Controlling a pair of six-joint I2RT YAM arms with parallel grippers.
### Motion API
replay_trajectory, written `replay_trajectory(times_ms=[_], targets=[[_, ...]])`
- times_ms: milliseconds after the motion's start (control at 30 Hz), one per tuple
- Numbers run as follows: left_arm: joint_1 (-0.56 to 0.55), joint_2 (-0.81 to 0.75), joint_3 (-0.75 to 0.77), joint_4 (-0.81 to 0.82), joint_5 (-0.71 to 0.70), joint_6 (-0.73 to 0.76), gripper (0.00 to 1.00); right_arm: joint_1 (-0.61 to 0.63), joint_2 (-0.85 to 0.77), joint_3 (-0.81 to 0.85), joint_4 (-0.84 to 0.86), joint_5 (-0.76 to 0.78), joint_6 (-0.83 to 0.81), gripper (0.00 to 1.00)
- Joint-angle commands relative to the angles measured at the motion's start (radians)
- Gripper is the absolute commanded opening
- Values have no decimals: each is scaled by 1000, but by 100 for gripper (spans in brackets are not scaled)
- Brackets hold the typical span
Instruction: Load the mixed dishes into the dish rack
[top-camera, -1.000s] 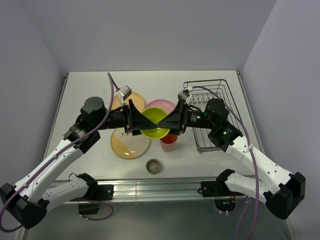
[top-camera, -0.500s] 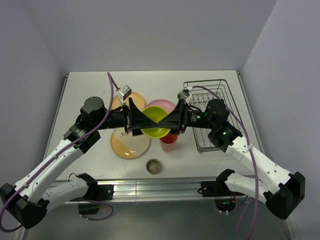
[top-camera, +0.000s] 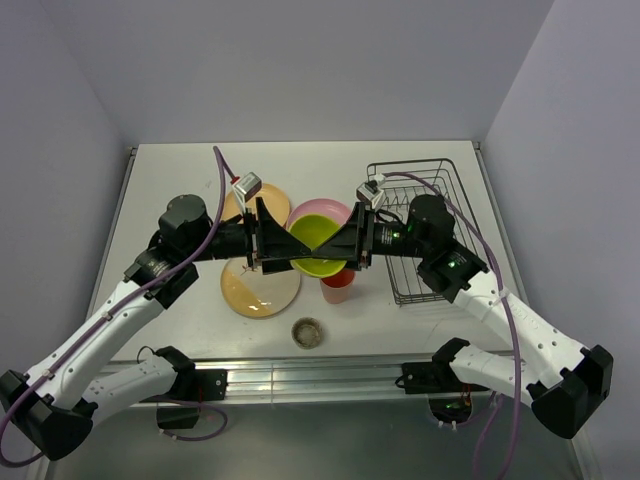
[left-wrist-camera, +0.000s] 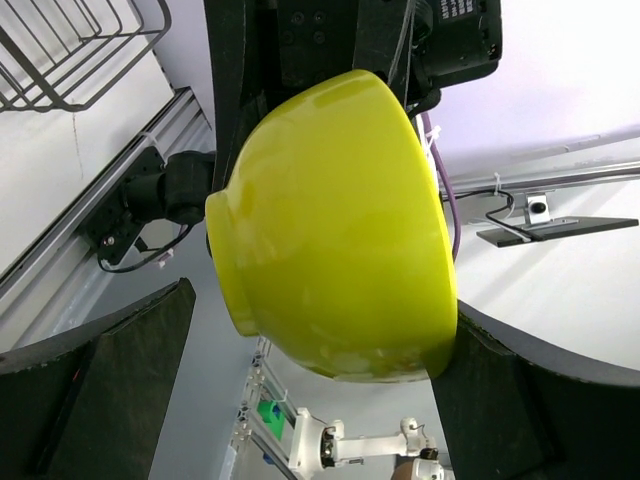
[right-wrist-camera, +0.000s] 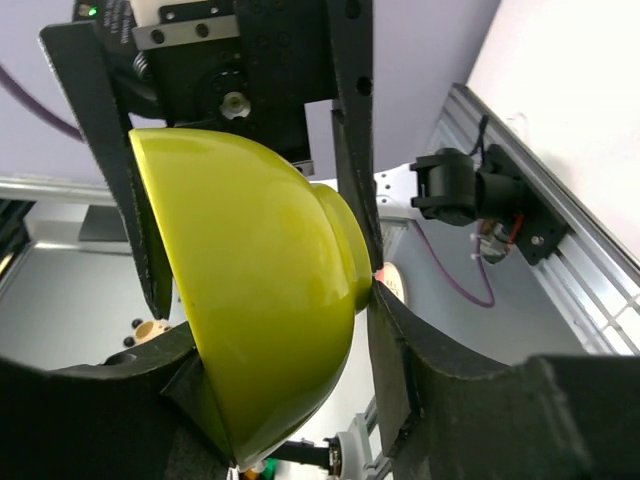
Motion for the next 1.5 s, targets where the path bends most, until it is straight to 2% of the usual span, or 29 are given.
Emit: replay_trajectory(times_ms=[0,400,667,833,967,1100,1233,1300,1467], targets=[[1,-22,53,-9,-1,44,99,0,-13,112,-104,25,-104,0],[0,-13,61,-34,-11,55,99,0,-10,170,-290,77,-227,0],[0,11,71,-28,-11,45,99,20,25,225,-321,78,-261,0],[0,27,88,-34,-22,39,99,57,68,302,-434,121,-325,0],[1,45,131,-141,-43,85,94,86,99,357,-519,172,-382,0],[0,47,171,-204,-82,107,73,106,125,420,-638,268,-436,0],[1,67,248,-375,-181,165,63,108,125,458,-732,366,-495,0],[-2,77,290,-487,-220,209,64,108,126,478,-779,402,-514,0],[-17,99,332,-604,-319,245,76,128,166,573,-876,505,-564,0]])
